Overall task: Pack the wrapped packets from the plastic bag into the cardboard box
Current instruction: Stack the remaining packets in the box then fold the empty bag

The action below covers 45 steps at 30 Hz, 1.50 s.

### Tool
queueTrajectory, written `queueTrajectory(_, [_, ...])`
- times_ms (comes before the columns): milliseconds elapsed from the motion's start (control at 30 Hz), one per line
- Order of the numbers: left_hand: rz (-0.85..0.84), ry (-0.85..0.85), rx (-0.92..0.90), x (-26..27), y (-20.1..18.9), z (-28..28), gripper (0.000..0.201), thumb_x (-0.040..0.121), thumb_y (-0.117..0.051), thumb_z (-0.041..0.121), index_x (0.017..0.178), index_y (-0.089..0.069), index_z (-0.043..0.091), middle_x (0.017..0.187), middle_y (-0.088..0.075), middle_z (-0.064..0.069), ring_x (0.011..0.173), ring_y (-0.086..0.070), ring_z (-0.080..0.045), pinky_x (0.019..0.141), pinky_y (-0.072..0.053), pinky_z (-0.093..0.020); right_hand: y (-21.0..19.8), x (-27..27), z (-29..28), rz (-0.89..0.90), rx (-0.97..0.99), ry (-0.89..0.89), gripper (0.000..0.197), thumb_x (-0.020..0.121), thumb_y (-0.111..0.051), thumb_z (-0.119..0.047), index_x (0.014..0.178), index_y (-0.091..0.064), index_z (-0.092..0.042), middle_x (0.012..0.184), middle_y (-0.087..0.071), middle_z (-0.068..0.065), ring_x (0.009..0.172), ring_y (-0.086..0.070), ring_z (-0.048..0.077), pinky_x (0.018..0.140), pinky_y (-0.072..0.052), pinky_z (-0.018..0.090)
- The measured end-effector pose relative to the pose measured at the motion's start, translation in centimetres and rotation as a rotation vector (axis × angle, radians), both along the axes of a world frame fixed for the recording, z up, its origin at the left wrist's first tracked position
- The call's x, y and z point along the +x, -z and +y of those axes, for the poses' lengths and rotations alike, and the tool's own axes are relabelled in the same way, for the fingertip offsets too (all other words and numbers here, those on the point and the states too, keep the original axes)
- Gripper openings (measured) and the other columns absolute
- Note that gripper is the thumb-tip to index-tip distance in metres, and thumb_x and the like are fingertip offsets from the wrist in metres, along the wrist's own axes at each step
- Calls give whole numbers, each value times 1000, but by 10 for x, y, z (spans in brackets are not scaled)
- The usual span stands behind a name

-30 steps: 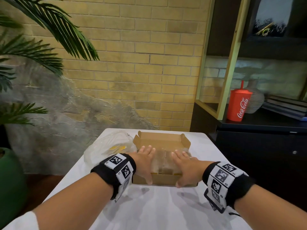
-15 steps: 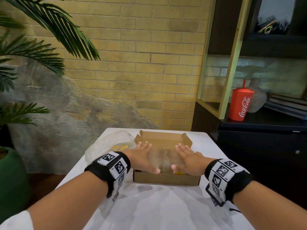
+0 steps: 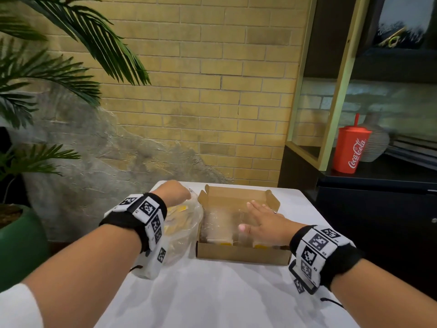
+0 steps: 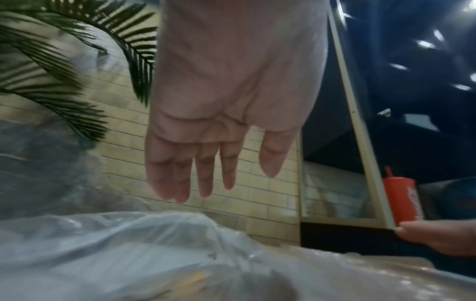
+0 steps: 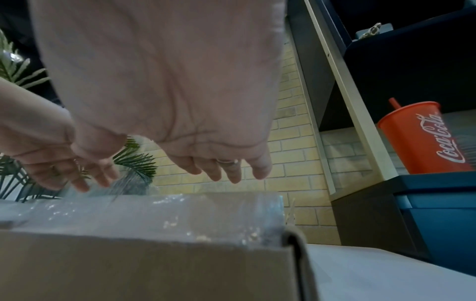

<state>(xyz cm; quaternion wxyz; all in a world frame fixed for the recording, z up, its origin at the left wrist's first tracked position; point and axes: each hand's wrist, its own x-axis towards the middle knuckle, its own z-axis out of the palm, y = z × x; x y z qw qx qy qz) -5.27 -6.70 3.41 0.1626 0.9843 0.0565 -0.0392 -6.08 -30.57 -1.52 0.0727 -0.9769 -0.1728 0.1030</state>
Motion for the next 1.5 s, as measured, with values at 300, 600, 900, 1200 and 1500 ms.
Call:
queueTrajectory(300, [362,37,298,-18,26,22,55,72,-69,56,112,-65,17,122,-60,2,110,-55,-18,95,-43,-30,-1,-2,13,42,28,-25,74,92,-27,-61,151,-3,-22,159,1,3,146,2,25,117,-2,41])
queueTrajectory(600, [-205,-122,478,-30,2,15,23,89,-39,4,92,-61,10,95,-63,-8,90,-61,-26,72,-44,-30,-14,-11,25,-7,101,-77,68,93,-32,-57,149,-20,-19,155,-23,6,142,-22,24,116,-20,40])
queueTrajectory(900, [-520,-247,82,-20,-21,33,27,86,-38,10,110,-48,0,87,-55,-9,77,-51,-26,64,-41,-33,-29,-18,26,-48,183,-90,59,95,-37,-50,145,-31,-19,152,-31,4,139,-29,20,113,-24,34])
queueTrajectory(1200, [-660,-108,-46,-11,-45,33,68,92,-48,21,149,-13,10,152,-20,-7,130,-32,-34,104,-35,-45,-35,-17,30,-97,229,-118,58,94,-38,-51,142,-37,-18,149,-37,2,137,-31,18,112,-26,35])
queueTrajectory(1500, [-747,-6,-256,-21,-70,14,88,81,-41,-14,150,-7,27,158,-4,6,144,-14,-23,113,-25,-41,-40,-27,45,-82,462,-147,35,96,-46,-35,130,-54,-28,154,-20,1,141,-24,18,110,-24,31])
